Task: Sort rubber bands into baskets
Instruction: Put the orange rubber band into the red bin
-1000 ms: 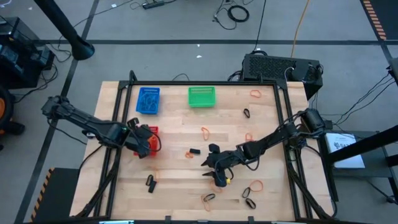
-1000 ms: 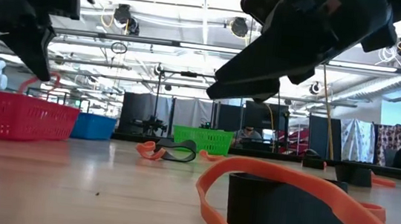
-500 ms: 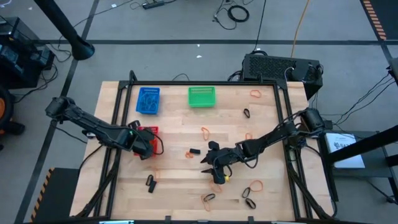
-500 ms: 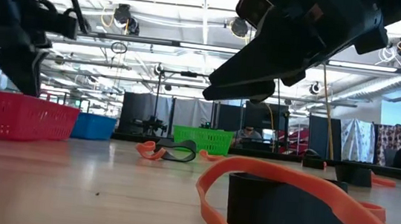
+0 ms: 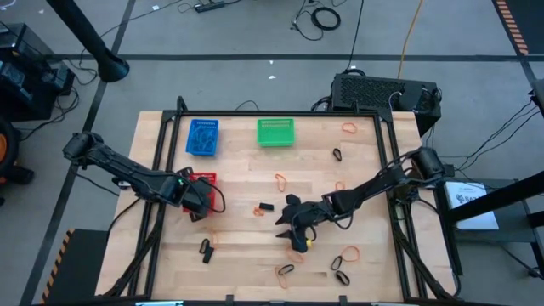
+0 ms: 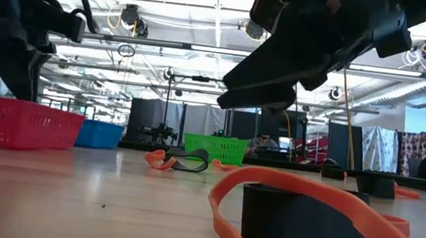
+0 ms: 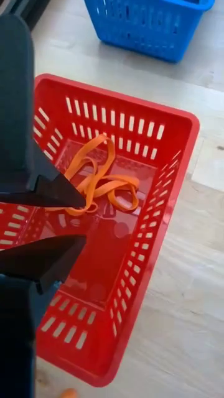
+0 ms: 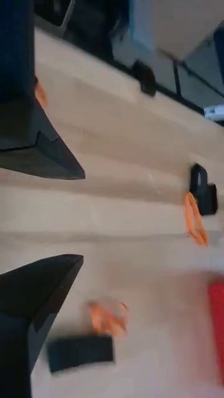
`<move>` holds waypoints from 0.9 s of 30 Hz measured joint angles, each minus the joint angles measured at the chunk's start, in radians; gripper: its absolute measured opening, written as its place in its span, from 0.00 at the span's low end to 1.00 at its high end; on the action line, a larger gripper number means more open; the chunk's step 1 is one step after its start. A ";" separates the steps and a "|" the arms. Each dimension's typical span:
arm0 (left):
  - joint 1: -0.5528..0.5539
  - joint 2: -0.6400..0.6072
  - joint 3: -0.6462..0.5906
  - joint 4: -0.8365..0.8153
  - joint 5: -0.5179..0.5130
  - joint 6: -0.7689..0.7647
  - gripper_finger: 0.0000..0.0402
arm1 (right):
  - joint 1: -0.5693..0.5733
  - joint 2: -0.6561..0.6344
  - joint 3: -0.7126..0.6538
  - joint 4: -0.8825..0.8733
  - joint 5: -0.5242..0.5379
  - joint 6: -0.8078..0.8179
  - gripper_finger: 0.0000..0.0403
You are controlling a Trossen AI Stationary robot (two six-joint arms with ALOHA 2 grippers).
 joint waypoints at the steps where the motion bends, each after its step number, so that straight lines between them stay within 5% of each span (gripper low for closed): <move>1: 0.000 0.000 0.000 0.000 0.000 0.000 0.22 | 0.000 -0.011 0.000 -0.015 -0.032 0.021 0.50; 6: 0.000 0.000 0.000 0.000 -0.004 0.004 0.22 | 0.008 -0.121 0.000 -0.163 -0.223 0.176 0.50; 12: 0.000 0.000 0.000 0.116 -0.070 0.001 0.23 | 0.066 -0.270 0.001 -0.455 -0.240 0.423 0.50; 21: -0.015 0.001 0.000 0.561 -0.073 0.255 0.23 | 0.195 -0.328 0.001 -0.796 -0.212 0.797 0.50; 27: -0.046 0.046 0.000 0.946 -0.072 0.480 0.23 | 0.275 -0.299 0.000 -0.994 -0.212 0.901 0.50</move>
